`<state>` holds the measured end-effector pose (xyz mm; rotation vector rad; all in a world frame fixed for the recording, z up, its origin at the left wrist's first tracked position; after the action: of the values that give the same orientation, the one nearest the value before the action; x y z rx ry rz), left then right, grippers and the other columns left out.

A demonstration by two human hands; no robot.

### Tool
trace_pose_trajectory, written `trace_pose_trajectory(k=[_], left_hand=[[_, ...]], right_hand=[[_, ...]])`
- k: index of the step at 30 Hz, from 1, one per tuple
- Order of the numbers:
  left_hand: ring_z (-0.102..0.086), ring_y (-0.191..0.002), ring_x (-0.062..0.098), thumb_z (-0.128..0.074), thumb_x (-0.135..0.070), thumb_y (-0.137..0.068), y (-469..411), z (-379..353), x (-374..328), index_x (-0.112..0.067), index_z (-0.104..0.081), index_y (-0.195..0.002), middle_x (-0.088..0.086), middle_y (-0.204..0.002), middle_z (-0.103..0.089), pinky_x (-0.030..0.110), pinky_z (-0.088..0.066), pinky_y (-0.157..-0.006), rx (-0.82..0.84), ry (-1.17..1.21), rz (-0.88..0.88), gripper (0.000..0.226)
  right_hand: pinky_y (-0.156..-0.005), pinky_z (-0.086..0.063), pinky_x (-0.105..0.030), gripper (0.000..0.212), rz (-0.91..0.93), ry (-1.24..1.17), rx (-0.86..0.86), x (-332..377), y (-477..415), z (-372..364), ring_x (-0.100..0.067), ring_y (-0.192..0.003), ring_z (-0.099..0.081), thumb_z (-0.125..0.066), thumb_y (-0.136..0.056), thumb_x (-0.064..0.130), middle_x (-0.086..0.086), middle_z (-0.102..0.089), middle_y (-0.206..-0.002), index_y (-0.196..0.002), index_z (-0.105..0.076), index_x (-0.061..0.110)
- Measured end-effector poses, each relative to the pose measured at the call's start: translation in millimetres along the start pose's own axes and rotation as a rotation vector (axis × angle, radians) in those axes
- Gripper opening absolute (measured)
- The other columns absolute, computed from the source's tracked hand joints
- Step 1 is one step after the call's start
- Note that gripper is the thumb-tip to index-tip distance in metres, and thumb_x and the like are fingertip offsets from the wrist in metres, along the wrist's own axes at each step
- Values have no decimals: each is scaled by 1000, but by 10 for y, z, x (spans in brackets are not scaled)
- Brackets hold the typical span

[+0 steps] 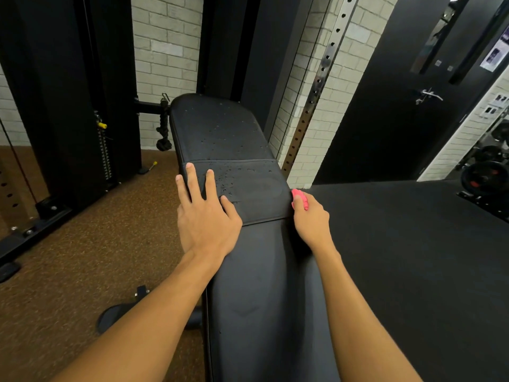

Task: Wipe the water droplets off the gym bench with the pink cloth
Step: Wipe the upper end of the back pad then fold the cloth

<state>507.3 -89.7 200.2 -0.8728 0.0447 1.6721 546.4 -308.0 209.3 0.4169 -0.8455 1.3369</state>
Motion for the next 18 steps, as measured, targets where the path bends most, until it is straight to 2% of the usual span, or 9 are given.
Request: trace_pose_trajectory(k=[3, 7, 10, 12, 15, 17, 18], left_hand=[[-8, -163, 42, -41, -36, -105, -10, -5, -14, -18, -26, -168, 12, -178, -1, 56, -42, -117, 4, -25, 0, 67], [-9, -163, 42, -42, -36, -105, -21, -19, -4, -18, -26, -167, 12, -178, -2, 57, -41, -117, 5, -30, -3, 67], [-11, -162, 42, -43, -35, -104, -14, -38, 13, -18, -28, -167, 12, -178, -3, 57, -43, -115, -5, -25, -9, 66], [-12, -162, 42, -44, -35, -105, -16, -43, 19, -18, -29, -166, 11, -178, -4, 57, -43, -115, -9, -21, -10, 66], [-12, -162, 42, -44, -35, -105, -17, -37, 12, -18, -29, -166, 11, -178, -4, 56, -42, -116, -12, -22, -9, 65], [-12, -163, 41, -44, -35, -105, -24, -31, 9, -19, -29, -166, 11, -178, -5, 56, -42, -117, -11, -22, -8, 65], [-12, -163, 41, -44, -35, -105, -13, -35, 10, -19, -29, -167, 11, -178, -5, 56, -42, -117, -10, -19, -5, 65]], right_hand=[[-115, -37, -39, 47, -161, -125, 76, 77, -218, 38, -26, -136, -53, -45, -111, 49, -4, -64, -145, -141, -68, 21], [-123, -42, -41, 60, -191, -328, 132, -9, -405, -30, -14, -134, -59, -55, -96, 62, 8, -67, -143, -142, -69, 27], [-122, -40, -32, 58, -212, -397, 220, -126, -347, 20, -5, -133, -58, -59, -102, 57, 15, -63, -146, -150, -63, 24], [-122, -41, -33, 54, -241, -410, 262, -197, -334, 52, -4, -135, -58, -61, -102, 54, 18, -65, -145, -148, -65, 25], [-116, -50, -37, 31, -260, -431, 266, -172, -449, 26, -8, -121, -69, -59, -105, 41, 13, -77, -126, -123, -80, 27], [-113, -52, -40, 28, -274, -411, 223, -69, -599, -31, -12, -112, -72, -60, -103, 43, 10, -80, -111, -99, -83, 27], [-114, -51, -43, 30, -275, -393, 210, -32, -680, -63, -15, -112, -71, -61, -100, 48, 9, -79, -111, -97, -82, 27]])
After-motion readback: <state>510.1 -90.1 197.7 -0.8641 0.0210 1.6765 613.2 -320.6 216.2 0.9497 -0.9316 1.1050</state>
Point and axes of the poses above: each hand's wrist, its own y-axis away from the middle knuckle, its own z-axis out of the back of the hand, x = y × z, the point moved 1 cm from there along -y, towards the middle knuckle
